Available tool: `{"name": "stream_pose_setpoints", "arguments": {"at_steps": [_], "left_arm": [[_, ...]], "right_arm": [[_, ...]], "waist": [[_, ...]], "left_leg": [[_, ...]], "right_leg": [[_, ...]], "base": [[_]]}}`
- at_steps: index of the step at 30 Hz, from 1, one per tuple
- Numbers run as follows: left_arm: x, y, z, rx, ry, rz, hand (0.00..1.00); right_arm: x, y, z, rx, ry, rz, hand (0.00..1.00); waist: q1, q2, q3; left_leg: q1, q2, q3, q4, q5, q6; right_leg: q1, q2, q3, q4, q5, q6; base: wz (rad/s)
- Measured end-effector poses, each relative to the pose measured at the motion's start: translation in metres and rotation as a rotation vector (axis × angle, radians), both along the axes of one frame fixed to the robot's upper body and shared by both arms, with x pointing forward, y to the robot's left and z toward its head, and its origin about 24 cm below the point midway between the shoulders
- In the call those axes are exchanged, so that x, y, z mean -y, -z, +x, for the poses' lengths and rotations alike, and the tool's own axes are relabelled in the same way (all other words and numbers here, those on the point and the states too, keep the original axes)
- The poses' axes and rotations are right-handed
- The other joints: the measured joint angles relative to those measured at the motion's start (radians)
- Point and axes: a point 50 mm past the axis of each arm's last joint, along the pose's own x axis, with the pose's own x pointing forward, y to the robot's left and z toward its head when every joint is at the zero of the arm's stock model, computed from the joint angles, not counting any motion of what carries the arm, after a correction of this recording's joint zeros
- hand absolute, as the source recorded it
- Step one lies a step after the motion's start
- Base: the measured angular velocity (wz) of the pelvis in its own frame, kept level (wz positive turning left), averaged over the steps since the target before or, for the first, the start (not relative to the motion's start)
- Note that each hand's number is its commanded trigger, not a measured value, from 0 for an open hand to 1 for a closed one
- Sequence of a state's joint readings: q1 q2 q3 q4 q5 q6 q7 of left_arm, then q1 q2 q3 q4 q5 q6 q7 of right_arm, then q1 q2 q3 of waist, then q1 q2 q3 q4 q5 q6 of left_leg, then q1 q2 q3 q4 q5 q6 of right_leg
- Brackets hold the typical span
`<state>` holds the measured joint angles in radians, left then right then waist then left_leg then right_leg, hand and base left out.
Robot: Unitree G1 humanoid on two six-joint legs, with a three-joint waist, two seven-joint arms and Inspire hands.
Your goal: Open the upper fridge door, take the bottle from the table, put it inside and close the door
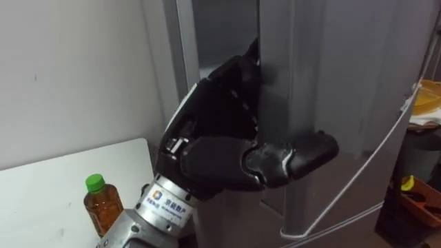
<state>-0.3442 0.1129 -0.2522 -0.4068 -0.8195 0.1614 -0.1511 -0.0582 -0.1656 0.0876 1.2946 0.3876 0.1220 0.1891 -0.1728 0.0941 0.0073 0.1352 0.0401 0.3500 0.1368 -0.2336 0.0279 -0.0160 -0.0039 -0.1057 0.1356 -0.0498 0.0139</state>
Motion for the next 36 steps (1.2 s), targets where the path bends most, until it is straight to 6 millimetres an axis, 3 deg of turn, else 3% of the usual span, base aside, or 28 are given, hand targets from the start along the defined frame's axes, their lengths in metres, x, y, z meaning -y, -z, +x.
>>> {"name": "stream_pose_setpoints", "arguments": {"at_steps": [17, 25, 29, 36], "left_arm": [[0.013, 0.007, -0.006, 0.059, 0.126, 0.081, 0.0], [0.022, 0.025, -0.002, -0.001, 0.151, 0.189, 0.0], [0.026, 0.034, 0.001, -0.051, 0.166, 0.217, 0.0], [0.026, 0.036, 0.002, -0.059, 0.163, 0.222, 0.0]], "right_arm": [[0.003, -0.002, 0.003, 0.026, 0.041, 0.028, 0.0], [0.005, -0.002, 0.003, 0.029, 0.047, 0.02, 0.0], [0.005, -0.003, 0.004, 0.035, 0.051, 0.032, 0.0], [0.005, -0.003, 0.004, 0.036, 0.059, 0.037, 0.0]], "waist": [[-0.071, 0.0, -0.0002], [-0.076, 0.003, -0.0003], [-0.099, 0.008, 0.0], [-0.106, 0.013, -0.0001]], "left_leg": [[0.011, 0.003, 0.03, -0.005, -0.002, 0.0], [0.009, 0.005, 0.036, -0.006, -0.005, -0.001], [0.006, 0.007, 0.036, -0.006, -0.006, -0.002], [0.0, 0.014, 0.036, -0.003, -0.009, -0.008]], "right_leg": [[-0.017, 0.011, 0.032, 0.003, 0.004, -0.002], [-0.029, 0.025, 0.072, 0.015, 0.006, -0.007], [-0.038, 0.03, 0.078, 0.015, 0.006, -0.01], [-0.043, 0.04, 0.086, 0.014, 0.006, -0.016]], "base": [[-0.07], [-0.16], [-0.07], [-0.04]]}}
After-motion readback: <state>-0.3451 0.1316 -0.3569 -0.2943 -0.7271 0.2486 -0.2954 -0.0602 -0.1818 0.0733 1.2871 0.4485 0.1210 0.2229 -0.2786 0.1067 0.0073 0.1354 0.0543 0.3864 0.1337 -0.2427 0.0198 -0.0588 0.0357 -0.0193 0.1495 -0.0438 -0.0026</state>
